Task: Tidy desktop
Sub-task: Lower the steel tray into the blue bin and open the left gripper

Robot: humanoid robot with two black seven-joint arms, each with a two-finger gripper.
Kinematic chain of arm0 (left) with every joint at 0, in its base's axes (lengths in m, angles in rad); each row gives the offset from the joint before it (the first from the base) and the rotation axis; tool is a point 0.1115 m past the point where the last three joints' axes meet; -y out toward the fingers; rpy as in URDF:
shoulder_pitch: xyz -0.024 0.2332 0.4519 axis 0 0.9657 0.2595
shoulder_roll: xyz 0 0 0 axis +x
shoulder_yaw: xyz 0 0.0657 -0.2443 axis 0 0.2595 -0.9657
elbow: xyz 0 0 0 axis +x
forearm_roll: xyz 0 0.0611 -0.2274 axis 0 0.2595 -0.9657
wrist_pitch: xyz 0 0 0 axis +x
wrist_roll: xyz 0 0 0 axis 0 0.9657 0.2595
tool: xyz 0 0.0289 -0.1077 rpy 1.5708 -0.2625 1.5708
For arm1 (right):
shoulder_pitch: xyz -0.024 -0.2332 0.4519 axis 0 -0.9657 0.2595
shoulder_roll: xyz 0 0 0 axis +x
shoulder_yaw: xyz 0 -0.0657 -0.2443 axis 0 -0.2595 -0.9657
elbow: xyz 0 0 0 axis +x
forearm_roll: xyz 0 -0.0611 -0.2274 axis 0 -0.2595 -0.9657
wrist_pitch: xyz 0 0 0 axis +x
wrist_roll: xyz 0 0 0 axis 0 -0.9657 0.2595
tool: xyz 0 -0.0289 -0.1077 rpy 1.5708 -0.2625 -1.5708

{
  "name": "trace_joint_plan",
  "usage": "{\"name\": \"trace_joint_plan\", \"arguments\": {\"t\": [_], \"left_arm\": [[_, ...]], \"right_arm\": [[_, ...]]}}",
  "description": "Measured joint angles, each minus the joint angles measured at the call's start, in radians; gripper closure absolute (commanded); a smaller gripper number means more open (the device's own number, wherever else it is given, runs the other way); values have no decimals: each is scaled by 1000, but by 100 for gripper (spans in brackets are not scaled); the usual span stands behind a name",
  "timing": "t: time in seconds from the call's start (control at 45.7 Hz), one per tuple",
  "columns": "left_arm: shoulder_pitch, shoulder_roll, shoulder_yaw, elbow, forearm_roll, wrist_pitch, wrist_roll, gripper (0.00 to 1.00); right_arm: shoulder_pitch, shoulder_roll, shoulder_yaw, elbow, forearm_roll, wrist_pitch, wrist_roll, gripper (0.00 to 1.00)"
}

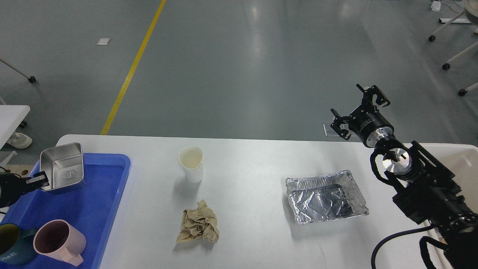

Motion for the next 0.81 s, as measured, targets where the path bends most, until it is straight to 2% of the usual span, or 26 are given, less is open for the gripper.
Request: {"name": "trace_joint_plan", "arguments": {"t": [0.241, 0.525, 0.656, 0.809], "left_arm": [[0, -106, 21, 128, 3, 2, -27, 100], [0, -168, 55, 193, 3, 3, -56, 94], [0, -174, 55, 199, 3, 1, -58, 84], [0, -176, 55, 201, -8, 0, -58, 64]], "right_arm": [[-5, 0, -1, 3, 0, 0, 0, 0], [-6, -1, 0, 3, -4, 0, 0, 0], [-7, -1, 0, 3, -4, 0, 0, 0], [-7, 0, 0, 3, -4, 0, 0, 0]]}}
